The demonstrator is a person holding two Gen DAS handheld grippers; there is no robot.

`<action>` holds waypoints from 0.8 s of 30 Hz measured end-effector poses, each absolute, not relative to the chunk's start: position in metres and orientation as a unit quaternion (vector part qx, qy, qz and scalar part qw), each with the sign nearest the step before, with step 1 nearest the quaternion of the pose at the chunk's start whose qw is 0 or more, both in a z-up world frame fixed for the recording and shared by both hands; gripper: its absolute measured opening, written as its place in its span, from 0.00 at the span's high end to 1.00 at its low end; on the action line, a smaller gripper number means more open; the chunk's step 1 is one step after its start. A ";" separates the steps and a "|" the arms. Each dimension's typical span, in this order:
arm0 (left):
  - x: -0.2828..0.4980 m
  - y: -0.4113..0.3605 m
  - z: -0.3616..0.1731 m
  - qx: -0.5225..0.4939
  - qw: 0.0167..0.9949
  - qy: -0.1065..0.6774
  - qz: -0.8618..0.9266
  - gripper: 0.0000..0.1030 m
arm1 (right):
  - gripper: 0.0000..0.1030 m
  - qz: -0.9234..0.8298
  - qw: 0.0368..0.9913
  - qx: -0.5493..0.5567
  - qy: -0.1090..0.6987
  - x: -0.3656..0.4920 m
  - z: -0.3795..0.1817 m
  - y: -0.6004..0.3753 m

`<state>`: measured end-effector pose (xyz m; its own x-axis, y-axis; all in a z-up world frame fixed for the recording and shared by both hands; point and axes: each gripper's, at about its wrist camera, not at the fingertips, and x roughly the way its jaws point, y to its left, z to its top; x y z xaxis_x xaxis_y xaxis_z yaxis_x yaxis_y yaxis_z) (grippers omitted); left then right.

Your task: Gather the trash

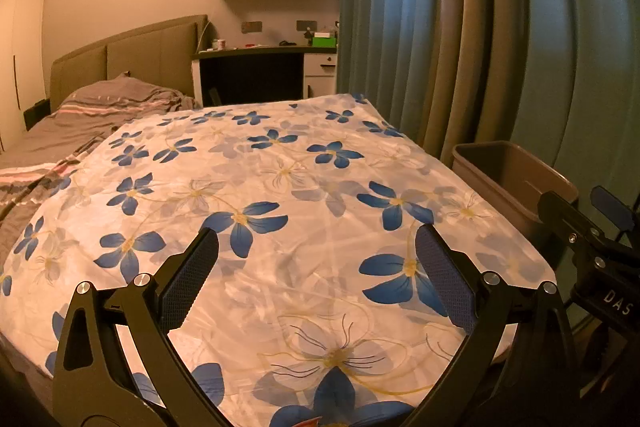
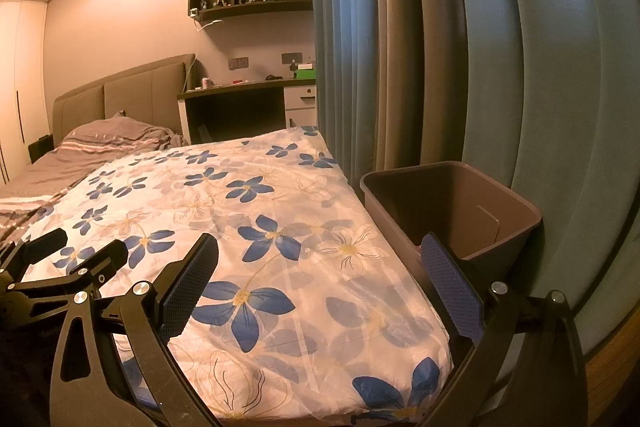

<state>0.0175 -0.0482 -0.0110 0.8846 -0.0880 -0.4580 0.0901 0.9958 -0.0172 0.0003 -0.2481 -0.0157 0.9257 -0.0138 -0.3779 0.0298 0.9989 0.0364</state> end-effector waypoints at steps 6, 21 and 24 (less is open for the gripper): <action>0.018 -0.048 -0.011 0.003 0.971 0.236 -0.046 0.06 | 0.06 -0.011 0.981 0.021 0.192 0.000 -0.016 -0.249; 0.016 -0.052 -0.012 0.003 0.970 0.236 -0.048 0.06 | 0.05 -0.011 0.981 0.022 0.192 0.000 -0.016 -0.250; 0.014 -0.051 -0.011 -0.002 0.971 0.231 -0.055 0.06 | 0.05 -0.011 0.981 0.022 0.192 0.000 -0.016 -0.250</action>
